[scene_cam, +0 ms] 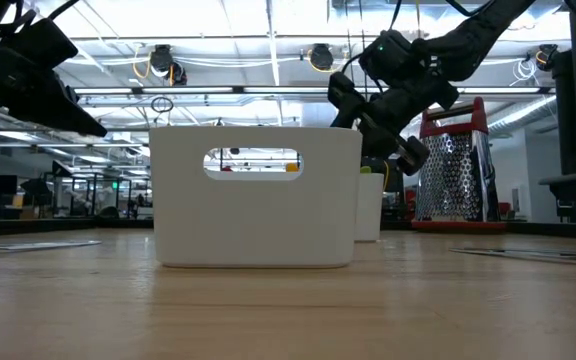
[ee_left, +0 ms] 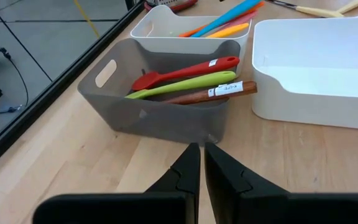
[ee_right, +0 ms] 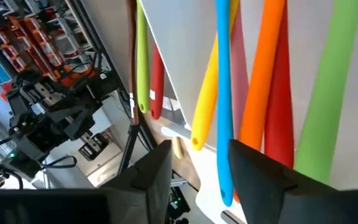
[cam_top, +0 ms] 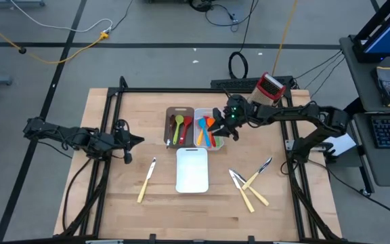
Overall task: Pick & Place Kitchen Items
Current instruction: Put the yellow knife into the bottom white bin
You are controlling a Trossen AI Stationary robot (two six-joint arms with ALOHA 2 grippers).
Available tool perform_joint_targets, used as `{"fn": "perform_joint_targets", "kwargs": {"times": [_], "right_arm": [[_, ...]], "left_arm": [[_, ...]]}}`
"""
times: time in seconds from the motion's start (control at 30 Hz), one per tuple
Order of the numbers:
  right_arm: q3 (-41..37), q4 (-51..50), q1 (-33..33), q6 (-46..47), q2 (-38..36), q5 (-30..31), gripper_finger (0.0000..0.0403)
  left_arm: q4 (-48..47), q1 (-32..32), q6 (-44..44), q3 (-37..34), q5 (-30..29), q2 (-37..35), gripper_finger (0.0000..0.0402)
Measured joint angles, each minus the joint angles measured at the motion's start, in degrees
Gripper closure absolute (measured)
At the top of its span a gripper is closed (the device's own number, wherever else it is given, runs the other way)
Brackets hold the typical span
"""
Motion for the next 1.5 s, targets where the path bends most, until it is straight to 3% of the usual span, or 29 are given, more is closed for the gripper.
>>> {"fn": "perform_joint_targets", "kwargs": {"times": [0.2, 0.47, 0.73, 0.9, 1.27, 1.5], "right_arm": [[0.0, 4.6, 0.0, -3.3, 0.0, -0.2, 0.0242], [0.0, 6.9, 0.0, -4.0, -0.8, -2.1, 0.0259], [0.0, 3.7, 0.8, -3.9, -7.4, -3.5, 0.0271], [0.0, -7.6, 2.5, -4.5, -14.0, -2.8, 0.0279], [0.0, -44.6, 11.0, -8.6, -28.8, 4.4, 0.0297], [0.0, -58.5, 16.6, -9.9, -34.3, 4.1, 0.0301]], "left_arm": [[0.0, 0.0, 0.0, 0.0, 0.0, 0.0, 0.0373], [0.0, 0.0, -0.2, 0.0, 0.0, 0.0, 0.0373], [0.0, 0.0, -1.5, 0.0, 0.5, 0.0, 0.0373], [0.0, 0.0, -2.1, 0.0, 0.6, 0.0, 0.0373], [0.0, 0.0, -1.9, 0.0, 0.0, 0.0, 0.0373], [0.0, 0.0, -2.1, 0.0, 0.0, 0.0, 0.0373]]}}
